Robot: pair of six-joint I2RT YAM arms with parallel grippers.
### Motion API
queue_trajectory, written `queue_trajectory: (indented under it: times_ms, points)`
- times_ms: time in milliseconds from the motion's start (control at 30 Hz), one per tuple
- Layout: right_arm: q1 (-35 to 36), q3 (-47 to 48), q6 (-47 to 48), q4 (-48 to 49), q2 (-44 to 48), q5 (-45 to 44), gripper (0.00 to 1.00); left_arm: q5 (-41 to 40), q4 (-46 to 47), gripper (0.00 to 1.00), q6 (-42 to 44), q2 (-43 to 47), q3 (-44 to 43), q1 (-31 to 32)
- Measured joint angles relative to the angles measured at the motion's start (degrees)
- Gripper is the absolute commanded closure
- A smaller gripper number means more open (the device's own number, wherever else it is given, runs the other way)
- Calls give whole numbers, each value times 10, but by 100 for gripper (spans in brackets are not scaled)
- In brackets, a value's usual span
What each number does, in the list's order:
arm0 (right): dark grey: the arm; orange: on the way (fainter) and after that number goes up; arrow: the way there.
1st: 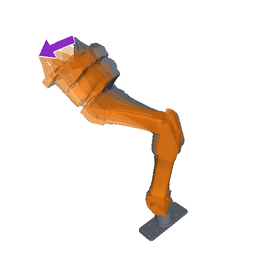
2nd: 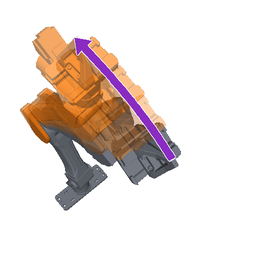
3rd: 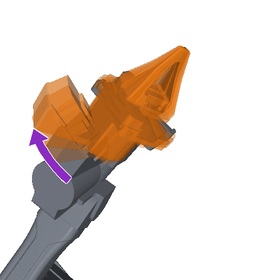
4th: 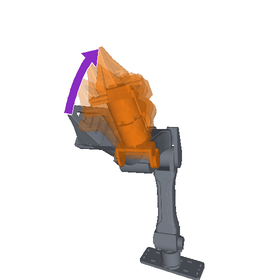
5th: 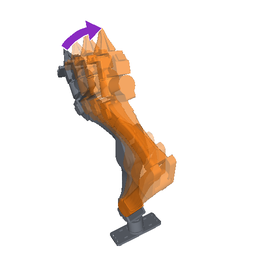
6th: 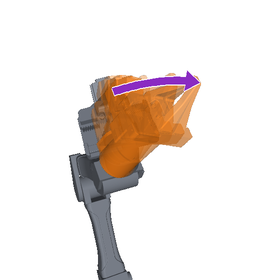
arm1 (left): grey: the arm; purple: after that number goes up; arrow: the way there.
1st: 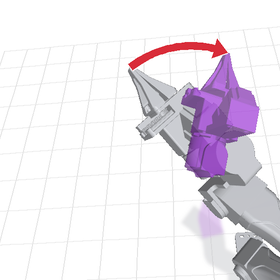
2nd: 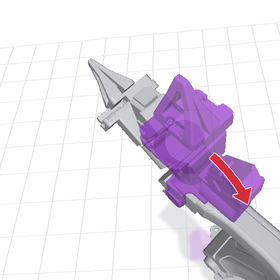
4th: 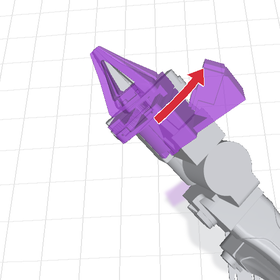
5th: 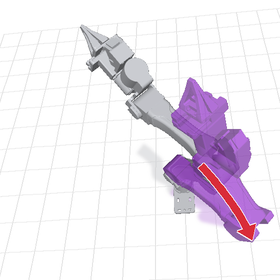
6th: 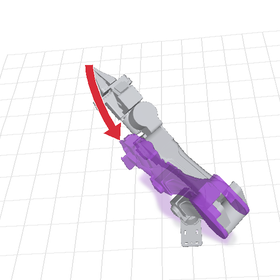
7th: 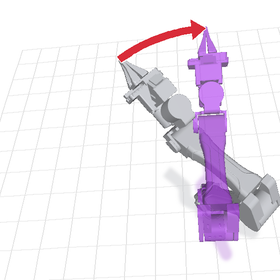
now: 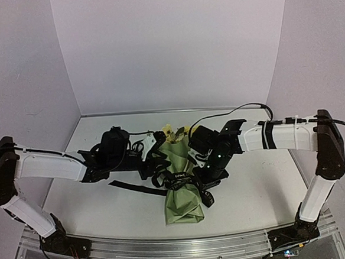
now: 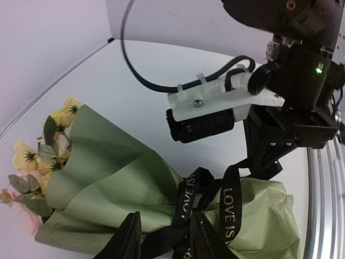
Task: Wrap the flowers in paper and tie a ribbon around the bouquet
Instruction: Cross the half-tied ribbon over the folded bouquet.
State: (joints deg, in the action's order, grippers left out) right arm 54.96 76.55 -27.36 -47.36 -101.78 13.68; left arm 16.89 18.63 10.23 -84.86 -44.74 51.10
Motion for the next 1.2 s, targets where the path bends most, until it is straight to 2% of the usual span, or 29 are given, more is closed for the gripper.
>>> queue_trajectory:
  times_ms: [300, 467, 700, 833, 1200]
  points:
    - [0, -24, -47, 32, 3, -15, 100, 75, -129, 66, 95, -133, -126, -2]
    - [0, -24, -57, 40, 6, -20, 100, 87, -181, 65, 127, -164, -170, -2]
    - [0, -31, -59, 49, 15, -22, 100, 88, -231, 65, 161, -188, -189, -2]
    - [-5, -40, -63, 58, 20, -19, 100, 89, -243, 70, 170, -203, -197, -2]
    - [-26, -44, -64, 85, 21, 26, 100, 90, -246, 94, 168, -207, -206, -3]
